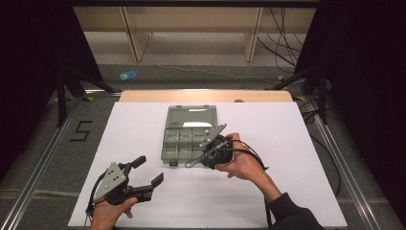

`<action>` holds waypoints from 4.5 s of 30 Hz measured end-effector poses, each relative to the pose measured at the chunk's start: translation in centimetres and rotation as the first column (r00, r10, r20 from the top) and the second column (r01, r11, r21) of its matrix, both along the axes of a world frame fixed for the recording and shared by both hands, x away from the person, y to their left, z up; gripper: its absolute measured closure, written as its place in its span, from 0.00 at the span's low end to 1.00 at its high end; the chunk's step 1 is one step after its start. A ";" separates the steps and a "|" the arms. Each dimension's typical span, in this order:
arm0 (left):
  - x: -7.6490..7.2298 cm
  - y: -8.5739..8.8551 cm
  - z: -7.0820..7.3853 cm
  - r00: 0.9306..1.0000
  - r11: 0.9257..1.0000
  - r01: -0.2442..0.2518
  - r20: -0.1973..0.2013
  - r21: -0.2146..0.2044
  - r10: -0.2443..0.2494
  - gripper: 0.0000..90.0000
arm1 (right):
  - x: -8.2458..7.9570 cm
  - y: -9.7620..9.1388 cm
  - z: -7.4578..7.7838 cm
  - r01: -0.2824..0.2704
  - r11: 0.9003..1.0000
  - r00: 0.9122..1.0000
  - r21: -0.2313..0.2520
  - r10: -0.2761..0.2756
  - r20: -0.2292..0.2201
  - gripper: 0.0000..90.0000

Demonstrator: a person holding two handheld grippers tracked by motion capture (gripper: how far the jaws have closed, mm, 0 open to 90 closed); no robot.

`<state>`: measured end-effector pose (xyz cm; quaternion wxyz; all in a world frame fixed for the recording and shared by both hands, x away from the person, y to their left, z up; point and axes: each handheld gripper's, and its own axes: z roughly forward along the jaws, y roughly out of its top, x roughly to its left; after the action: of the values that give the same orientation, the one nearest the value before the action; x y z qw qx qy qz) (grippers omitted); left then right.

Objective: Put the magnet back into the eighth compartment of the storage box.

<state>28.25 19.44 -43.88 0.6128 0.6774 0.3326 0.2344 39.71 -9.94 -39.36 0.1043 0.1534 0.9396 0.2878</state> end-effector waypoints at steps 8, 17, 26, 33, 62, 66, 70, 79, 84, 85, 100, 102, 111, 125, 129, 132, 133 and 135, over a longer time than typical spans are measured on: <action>0.0 0.0 0.0 1.000 1.000 0.001 0.000 0.001 -0.001 0.18 | 0.7 -0.8 0.1 0.040 0.999 0.999 0.010 -0.040 0.025 0.69; 0.0 0.0 0.0 1.000 1.000 -0.001 0.001 0.001 0.001 0.18 | 1.4 -1.6 0.0 0.078 0.997 0.996 0.017 -0.079 0.038 0.69; 0.0 0.0 0.0 1.000 1.000 -0.001 0.001 0.001 0.001 0.18 | 1.8 -1.9 -0.1 0.095 0.995 0.995 0.016 -0.096 0.031 0.69; 0.0 0.0 0.0 1.000 1.000 0.000 0.000 0.001 0.000 0.18 | 2.1 -2.1 -0.4 0.099 0.995 0.994 0.014 -0.100 0.052 0.69; 0.0 0.0 0.0 1.000 1.000 0.003 0.002 0.006 -0.003 0.18 | 3.4 -2.5 -1.1 0.135 0.991 0.989 0.010 -0.135 0.052 0.69; 0.0 0.0 -0.1 1.000 1.000 0.002 -0.001 0.006 -0.002 0.18 | 3.7 -2.4 -1.4 0.130 0.992 0.990 0.011 -0.130 0.061 0.69; 0.0 0.0 -0.1 1.000 1.000 0.000 -0.001 0.006 0.000 0.18 | 3.9 -2.3 -1.6 0.130 0.991 0.990 0.008 -0.131 0.059 0.69; 0.0 0.0 -0.1 1.000 1.000 -0.001 -0.002 0.006 0.001 0.18 | 4.5 -1.8 -2.3 0.135 0.991 0.990 -0.005 -0.135 0.041 0.69; 0.0 0.1 -0.1 1.000 1.000 -0.001 -0.003 0.005 0.001 0.18 | 4.7 -1.6 -2.6 0.135 0.991 0.990 -0.012 -0.135 0.033 0.69; 0.0 0.1 -0.1 1.000 1.000 -0.001 -0.003 0.005 0.001 0.18 | 4.8 -1.6 -2.7 0.135 0.991 0.990 -0.012 -0.134 0.033 0.69; 0.0 0.1 -0.1 1.000 1.000 -0.002 -0.003 0.005 0.002 0.18 | 5.4 -1.1 -3.6 0.113 0.992 0.994 -0.047 -0.114 -0.002 0.69; 0.0 0.1 -0.1 1.000 1.000 -0.002 -0.003 0.005 0.002 0.18 | 5.4 -1.1 -3.7 0.114 0.992 0.993 -0.052 -0.114 -0.008 0.69; 0.0 0.0 -0.1 1.000 1.000 0.002 0.002 -0.004 -0.002 0.18 | 5.6 -1.0 -4.0 0.110 0.992 0.994 -0.066 -0.111 -0.014 0.69; 0.1 0.0 -0.1 1.000 1.000 0.004 0.004 -0.005 -0.004 0.18 | 5.6 -1.0 -4.1 0.124 0.990 0.992 -0.062 -0.125 -0.012 0.62; 0.1 0.0 -0.1 1.000 1.000 0.003 0.004 -0.004 -0.003 0.18 | 5.7 -1.2 -3.9 0.129 0.990 0.992 -0.055 -0.130 -0.009 0.60; 0.0 0.1 0.0 1.000 1.000 -0.002 -0.003 0.003 0.002 0.18 | 5.6 -1.3 -3.8 0.134 0.990 0.991 -0.046 -0.134 -0.008 0.56; 0.0 0.1 0.0 1.000 1.000 -0.001 -0.002 0.003 0.001 0.18 | 5.6 -1.3 -3.8 0.140 0.989 0.990 -0.042 -0.141 -0.009 0.54; 0.0 0.1 0.0 1.000 1.000 -0.001 -0.002 0.002 0.001 0.18 | 5.6 -1.4 -3.7 0.148 0.989 0.989 -0.030 -0.148 -0.009 0.51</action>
<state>28.25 19.50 -43.90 0.6116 0.6781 0.3335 0.2343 45.35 -11.32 -43.08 0.1224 0.2228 0.9302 0.2648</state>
